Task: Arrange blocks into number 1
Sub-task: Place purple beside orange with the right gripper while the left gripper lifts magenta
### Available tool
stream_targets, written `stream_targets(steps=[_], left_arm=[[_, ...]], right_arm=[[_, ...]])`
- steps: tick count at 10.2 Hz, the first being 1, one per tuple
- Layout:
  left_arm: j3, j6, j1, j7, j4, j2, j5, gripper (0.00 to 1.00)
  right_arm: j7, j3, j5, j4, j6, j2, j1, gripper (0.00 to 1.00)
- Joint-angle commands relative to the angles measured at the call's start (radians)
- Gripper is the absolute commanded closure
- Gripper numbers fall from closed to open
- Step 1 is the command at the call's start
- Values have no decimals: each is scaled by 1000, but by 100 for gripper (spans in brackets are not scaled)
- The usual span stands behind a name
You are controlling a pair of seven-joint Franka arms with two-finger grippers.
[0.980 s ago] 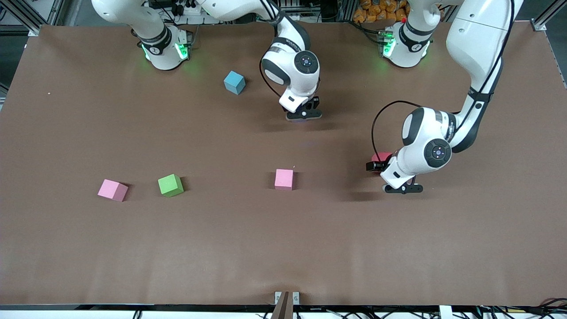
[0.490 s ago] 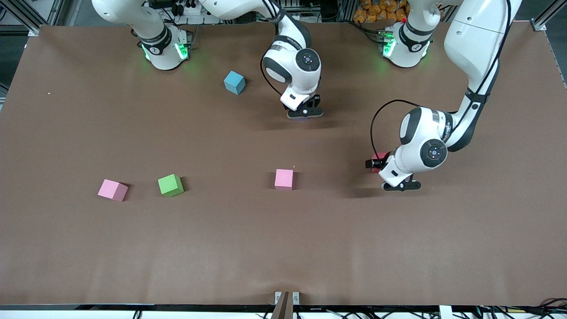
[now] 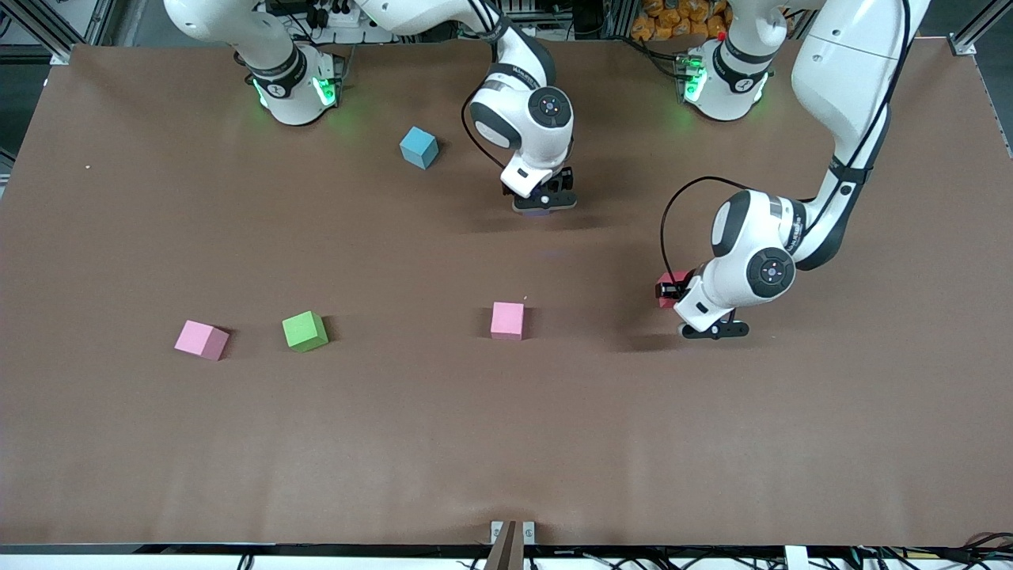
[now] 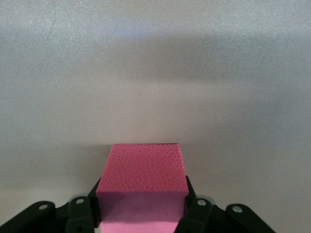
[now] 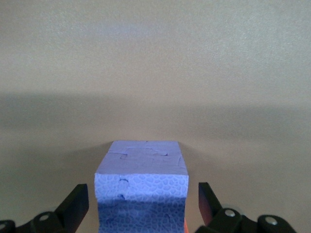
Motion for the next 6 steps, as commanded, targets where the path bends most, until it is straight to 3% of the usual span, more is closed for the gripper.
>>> stream_targets(steps=[1, 4, 6], left_arm=[[-25, -74, -14, -47, -2, -56, 26, 39], [-97, -95, -12, -132, -4, -86, 17, 39], [-110, -95, -14, -163, -2, -87, 12, 39]], right_arm=[[16, -13, -3, -18, -21, -73, -4, 0], [-16, -16, -6, -16, -39, -152, -120, 0], [-124, -16, -6, -15, -96, -191, -250, 0]])
